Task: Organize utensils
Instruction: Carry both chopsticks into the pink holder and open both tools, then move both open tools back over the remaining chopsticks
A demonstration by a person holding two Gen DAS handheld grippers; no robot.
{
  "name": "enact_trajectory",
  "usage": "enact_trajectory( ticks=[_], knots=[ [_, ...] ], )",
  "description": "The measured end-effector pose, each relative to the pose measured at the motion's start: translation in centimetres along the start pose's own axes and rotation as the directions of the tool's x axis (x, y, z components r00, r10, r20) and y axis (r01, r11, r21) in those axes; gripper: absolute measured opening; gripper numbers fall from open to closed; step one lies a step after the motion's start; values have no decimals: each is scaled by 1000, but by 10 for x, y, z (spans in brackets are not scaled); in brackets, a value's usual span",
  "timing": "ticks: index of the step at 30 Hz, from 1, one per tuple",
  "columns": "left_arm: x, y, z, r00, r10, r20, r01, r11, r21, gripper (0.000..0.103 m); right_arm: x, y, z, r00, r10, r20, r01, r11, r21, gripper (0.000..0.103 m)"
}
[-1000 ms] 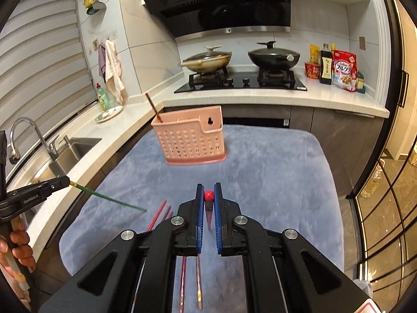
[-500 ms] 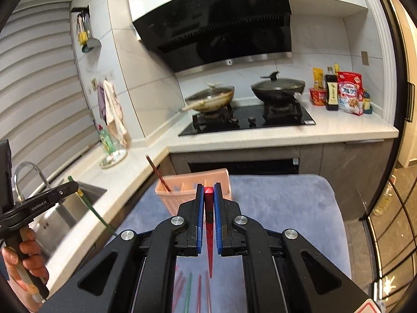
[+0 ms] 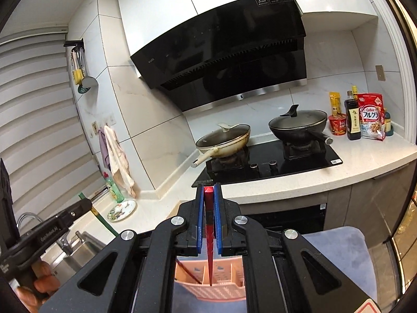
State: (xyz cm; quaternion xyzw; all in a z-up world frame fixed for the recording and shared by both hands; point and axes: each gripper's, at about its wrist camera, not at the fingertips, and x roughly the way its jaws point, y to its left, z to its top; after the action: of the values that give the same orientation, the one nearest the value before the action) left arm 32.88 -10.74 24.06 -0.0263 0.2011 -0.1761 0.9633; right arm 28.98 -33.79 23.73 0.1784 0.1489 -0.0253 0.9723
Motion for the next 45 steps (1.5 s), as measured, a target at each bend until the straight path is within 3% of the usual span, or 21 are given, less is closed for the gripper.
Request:
enact_trajectory(
  ticks=[11,19,21,25,27,30,39,45],
  knots=[
    [58,6,-31,994,-27,-103,25,999,-27,7,65,-13,-55,991,-16,-129,13,1000,-20,7],
    [82,13,-58,983,-28,-179,18,998,-56,9,80,-22,-83,980,-36,-193,29,999,-36,8],
    [82,12,-61,983,-15,-184,6,999,-48,11,75,-23,-83,982,-32,-187,26,999,-34,12],
    [74,14,-62,983,-11,-184,1,998,-55,35,63,-20,-77,984,-32,-173,26,999,-40,15],
    [66,13,-61,985,-5,-175,-4,999,-48,38,55,-19,-74,986,-27,-165,21,999,-39,22],
    [52,11,-60,986,15,-165,-20,999,-27,45,39,-14,-71,987,-23,-157,15,999,-53,23],
    [-2,5,-72,987,39,-158,-37,999,18,46,-19,-1,-81,984,11,-177,-22,998,-61,23],
    [-43,3,-96,984,65,-163,-55,996,65,48,-67,5,-106,979,9,-203,-30,994,-102,25]
  ],
)
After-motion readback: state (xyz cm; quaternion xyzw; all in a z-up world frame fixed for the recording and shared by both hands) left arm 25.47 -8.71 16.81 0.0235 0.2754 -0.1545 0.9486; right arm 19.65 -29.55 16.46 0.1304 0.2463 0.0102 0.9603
